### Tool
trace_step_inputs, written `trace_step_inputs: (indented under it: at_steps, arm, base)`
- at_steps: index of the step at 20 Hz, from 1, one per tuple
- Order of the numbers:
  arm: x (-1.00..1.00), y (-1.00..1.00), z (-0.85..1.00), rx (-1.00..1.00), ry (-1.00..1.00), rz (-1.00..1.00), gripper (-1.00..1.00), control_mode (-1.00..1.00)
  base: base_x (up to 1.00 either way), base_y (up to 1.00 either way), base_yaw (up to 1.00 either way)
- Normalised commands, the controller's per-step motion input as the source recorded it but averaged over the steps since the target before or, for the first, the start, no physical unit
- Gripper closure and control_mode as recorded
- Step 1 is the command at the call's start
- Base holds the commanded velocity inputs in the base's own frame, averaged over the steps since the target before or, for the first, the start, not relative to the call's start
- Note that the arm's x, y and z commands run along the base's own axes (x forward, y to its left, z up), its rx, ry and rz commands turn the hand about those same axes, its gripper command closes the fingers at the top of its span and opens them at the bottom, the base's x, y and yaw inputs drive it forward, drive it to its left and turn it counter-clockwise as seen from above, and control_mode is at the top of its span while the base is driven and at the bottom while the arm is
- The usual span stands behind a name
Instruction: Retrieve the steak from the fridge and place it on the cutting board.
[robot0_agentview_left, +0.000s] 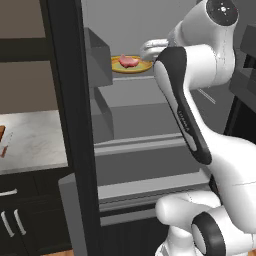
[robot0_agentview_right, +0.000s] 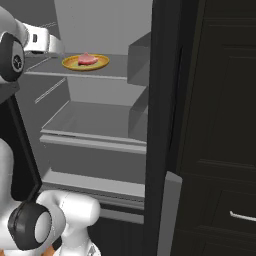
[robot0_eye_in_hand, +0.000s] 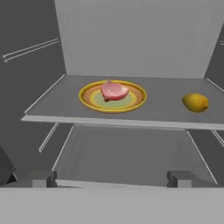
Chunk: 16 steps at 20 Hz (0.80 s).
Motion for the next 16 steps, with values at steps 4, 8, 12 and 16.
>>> trace_step_inputs:
  at_steps: [4, 8, 12, 16]
  arm:
    - [0.32, 0.00, -0.41, 0.00, 0.02, 0.00, -1.00, -1.00]
    - [0.22, 0.00, -0.35, 0.00, 0.00, 0.00, -1.00, -1.00]
    - [0.29, 0.00, -0.31, 0.00, 0.00, 0.00, -1.00, -1.00]
    - [0.36, 0.00, -0.10, 0.00, 0.00, 0.00, -1.00, -1.00]
  base:
    - [0.00, 0.00, 0.00]
    - [0.00, 0.00, 0.00]
    - [0.00, 0.00, 0.00]
    - [0.00, 0.00, 0.00]
